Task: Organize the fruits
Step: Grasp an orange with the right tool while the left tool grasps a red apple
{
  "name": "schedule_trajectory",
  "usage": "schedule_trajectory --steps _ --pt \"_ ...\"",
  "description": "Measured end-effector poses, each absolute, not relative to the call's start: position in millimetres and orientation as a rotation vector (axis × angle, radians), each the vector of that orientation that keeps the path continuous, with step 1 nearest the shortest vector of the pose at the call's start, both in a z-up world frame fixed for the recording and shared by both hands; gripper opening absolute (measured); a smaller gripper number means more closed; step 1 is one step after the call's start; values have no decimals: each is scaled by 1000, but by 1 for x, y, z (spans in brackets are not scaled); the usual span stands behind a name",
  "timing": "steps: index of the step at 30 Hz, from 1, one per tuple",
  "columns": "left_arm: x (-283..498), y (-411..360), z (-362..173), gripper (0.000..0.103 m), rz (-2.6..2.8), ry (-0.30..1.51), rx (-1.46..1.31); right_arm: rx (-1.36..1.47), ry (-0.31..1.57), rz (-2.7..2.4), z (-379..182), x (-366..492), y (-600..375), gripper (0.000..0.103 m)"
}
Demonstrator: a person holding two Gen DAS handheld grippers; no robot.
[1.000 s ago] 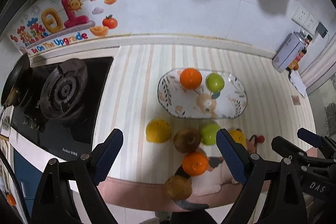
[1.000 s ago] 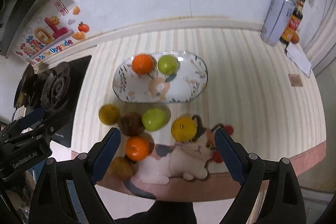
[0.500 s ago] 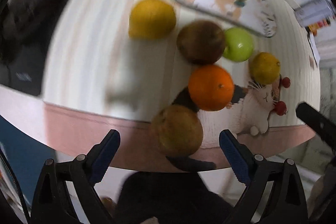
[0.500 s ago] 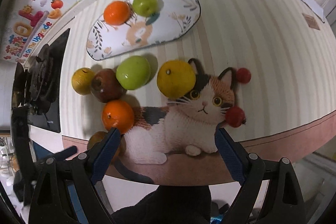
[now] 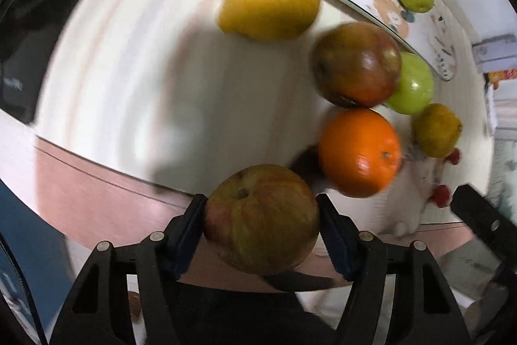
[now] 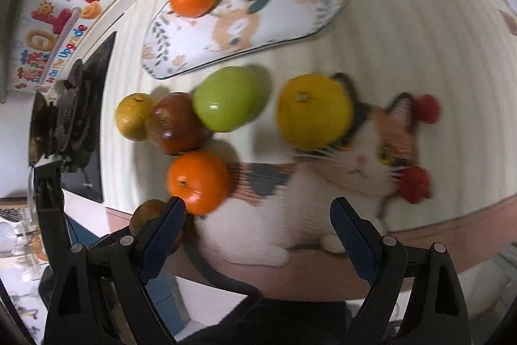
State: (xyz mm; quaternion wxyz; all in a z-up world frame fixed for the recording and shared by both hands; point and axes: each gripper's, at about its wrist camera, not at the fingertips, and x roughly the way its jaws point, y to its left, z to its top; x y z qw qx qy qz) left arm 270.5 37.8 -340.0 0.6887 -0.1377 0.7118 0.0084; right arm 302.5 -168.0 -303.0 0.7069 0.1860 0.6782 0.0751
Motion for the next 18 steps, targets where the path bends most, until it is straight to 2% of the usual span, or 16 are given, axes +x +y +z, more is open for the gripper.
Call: schedule_trajectory --steps 3,8,9,18 --pt "274 51 -337 65 53 1571 -241 442 1521 215 -318 315 -144 92" --pt "278 61 -339 65 38 1580 -271 437 1581 260 -347 328 -107 75" --pt "278 62 -339 65 35 1577 -274 430 1596 266 -352 329 -101 67" --pt "281 82 -345 67 9 1592 -356 360 1640 253 -354 305 -113 65"
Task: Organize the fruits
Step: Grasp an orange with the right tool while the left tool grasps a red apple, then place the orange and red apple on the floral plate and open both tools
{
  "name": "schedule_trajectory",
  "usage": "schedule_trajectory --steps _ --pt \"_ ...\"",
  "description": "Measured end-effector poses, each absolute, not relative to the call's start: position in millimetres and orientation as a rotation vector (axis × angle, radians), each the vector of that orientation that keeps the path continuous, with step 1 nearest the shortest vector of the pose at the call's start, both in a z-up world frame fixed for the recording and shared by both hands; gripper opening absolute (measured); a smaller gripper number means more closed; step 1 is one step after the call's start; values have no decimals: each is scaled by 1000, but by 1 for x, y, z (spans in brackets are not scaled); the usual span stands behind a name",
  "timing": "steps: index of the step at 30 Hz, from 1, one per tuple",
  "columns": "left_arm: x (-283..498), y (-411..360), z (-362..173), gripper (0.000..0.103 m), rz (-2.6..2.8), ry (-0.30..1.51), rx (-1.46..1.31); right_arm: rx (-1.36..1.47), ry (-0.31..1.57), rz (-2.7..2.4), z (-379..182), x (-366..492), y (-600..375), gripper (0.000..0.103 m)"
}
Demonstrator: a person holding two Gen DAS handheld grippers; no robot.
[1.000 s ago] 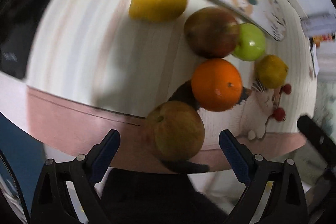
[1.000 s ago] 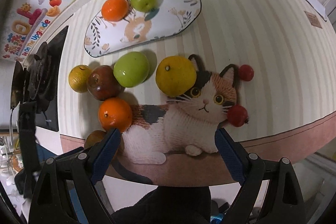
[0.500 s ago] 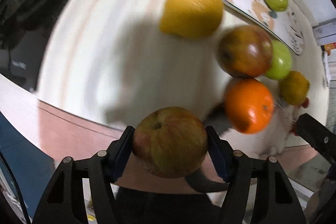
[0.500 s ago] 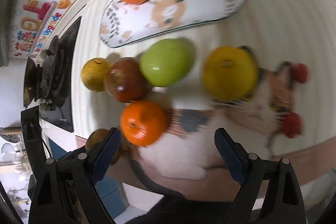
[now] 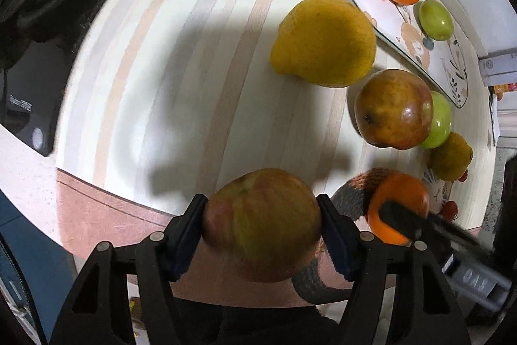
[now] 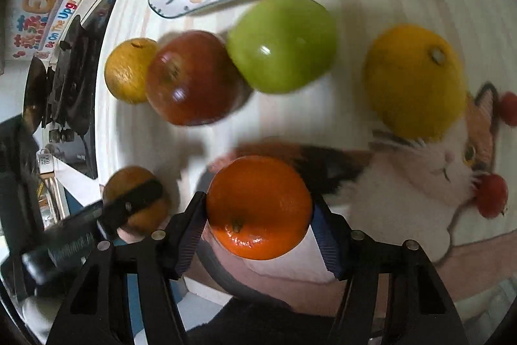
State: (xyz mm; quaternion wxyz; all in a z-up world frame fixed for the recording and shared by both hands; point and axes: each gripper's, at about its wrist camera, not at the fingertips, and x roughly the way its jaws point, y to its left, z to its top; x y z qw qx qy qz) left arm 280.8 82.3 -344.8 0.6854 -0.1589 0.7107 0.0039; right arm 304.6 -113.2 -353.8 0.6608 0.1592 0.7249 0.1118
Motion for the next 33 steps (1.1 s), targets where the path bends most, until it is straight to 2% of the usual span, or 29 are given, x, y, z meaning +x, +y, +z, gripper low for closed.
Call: schedule_trajectory --steps 16,23,28,33 --pt "278 60 -348 65 35 1575 -283 310 1615 243 -351 301 -111 65" --pt "294 45 -288 65 -57 1476 -327 403 1523 260 -304 314 -141 65" --pt "344 33 -239 65 -138 1393 -290 431 1425 235 -266 354 -171 65" --pt "403 15 -231 65 -127 1364 -196 410 1372 158 -261 414 -198 65"
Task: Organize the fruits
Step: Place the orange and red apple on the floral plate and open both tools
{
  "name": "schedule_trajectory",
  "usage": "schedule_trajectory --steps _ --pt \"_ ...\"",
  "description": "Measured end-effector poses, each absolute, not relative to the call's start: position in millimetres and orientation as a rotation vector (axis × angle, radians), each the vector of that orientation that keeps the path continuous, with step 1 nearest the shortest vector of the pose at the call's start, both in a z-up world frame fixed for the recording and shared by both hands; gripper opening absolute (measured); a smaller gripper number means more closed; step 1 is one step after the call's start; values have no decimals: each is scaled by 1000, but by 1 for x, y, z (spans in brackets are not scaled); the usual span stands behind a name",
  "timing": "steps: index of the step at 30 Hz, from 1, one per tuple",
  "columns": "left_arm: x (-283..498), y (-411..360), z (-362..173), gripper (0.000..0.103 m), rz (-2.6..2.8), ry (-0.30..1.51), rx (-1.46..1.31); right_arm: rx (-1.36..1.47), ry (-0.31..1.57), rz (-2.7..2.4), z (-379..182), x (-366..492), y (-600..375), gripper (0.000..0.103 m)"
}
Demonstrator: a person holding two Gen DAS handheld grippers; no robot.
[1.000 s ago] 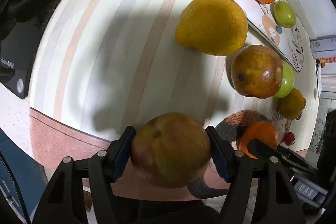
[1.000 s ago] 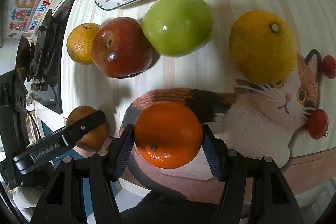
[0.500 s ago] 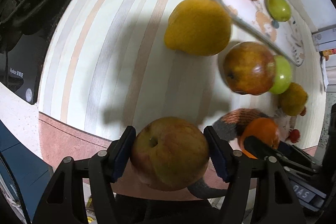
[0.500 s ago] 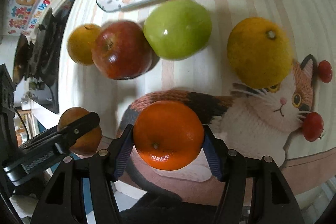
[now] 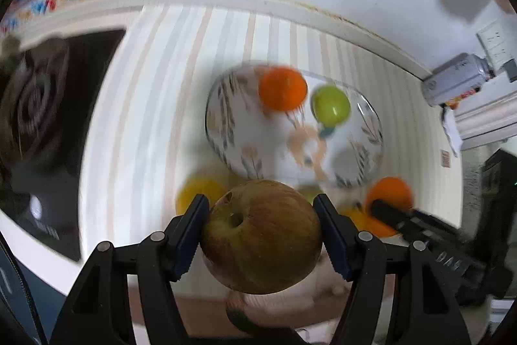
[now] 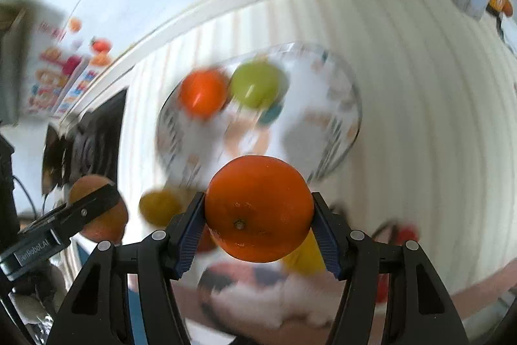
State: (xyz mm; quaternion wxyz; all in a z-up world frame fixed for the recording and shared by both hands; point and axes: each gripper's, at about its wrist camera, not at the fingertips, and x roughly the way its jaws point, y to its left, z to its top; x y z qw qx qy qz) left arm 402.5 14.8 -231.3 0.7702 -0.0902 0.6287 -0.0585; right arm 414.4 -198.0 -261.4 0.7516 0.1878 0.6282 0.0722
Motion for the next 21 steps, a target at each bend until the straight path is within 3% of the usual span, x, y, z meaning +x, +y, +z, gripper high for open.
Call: schedule_trajectory --steps 9,21 --pt "480 24 -285 65 -58 1461 -82 377 1417 75 -308 512 -231 65" --pt "496 15 -327 67 -42 1554 -29 376 1459 78 -328 537 -232 66"
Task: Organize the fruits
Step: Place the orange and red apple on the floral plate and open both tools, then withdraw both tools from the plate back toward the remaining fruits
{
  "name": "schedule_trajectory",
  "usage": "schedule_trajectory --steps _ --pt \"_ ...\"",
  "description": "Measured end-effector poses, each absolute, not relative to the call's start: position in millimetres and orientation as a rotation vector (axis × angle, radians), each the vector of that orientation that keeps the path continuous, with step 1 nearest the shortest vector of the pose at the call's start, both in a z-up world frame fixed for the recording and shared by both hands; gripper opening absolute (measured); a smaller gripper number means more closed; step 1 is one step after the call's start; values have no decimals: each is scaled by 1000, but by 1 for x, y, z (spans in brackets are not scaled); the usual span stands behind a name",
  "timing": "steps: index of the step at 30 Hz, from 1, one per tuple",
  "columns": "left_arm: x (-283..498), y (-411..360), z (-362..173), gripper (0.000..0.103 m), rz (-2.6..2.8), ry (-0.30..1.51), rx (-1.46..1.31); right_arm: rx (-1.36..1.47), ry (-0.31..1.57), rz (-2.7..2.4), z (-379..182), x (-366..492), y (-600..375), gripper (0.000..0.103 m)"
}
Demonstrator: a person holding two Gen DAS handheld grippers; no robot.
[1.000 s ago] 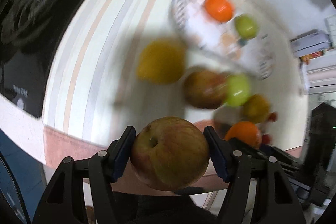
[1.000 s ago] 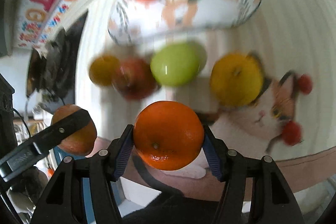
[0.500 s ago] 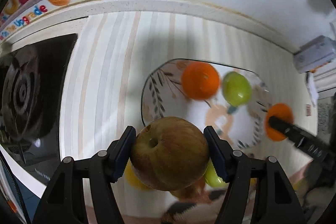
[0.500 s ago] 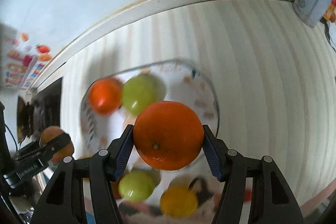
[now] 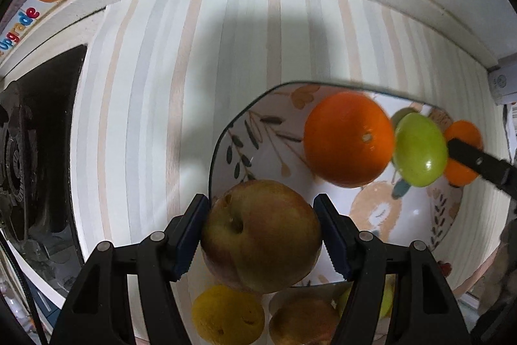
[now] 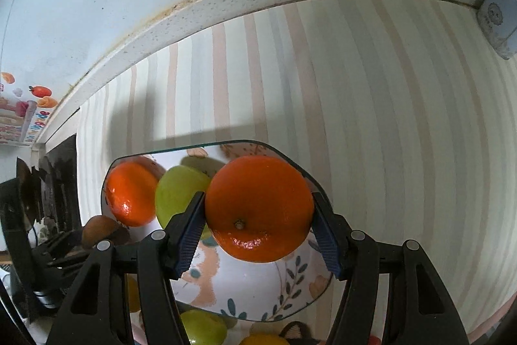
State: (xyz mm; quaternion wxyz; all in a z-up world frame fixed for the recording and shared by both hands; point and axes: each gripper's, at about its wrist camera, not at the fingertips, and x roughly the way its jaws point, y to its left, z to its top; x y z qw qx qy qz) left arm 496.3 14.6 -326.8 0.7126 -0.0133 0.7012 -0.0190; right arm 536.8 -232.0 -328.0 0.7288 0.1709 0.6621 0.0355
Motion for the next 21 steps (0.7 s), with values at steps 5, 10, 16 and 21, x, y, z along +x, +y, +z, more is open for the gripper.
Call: schedule_trajectory --steps 5,10,16,21 --pt "496 14 -330 67 -34 1546 -41 367 1458 77 -326 537 -228 81" --pt "494 8 -329 85 -33 1555 -36 352 1453 71 -318 532 -227 82" --pt "486 9 -323 90 -21 1529 -39 281 1444 40 -305 515 -224 98" --pt "473 12 -305 91 -9 1490 -31 209 1448 54 -296 492 -214 98"
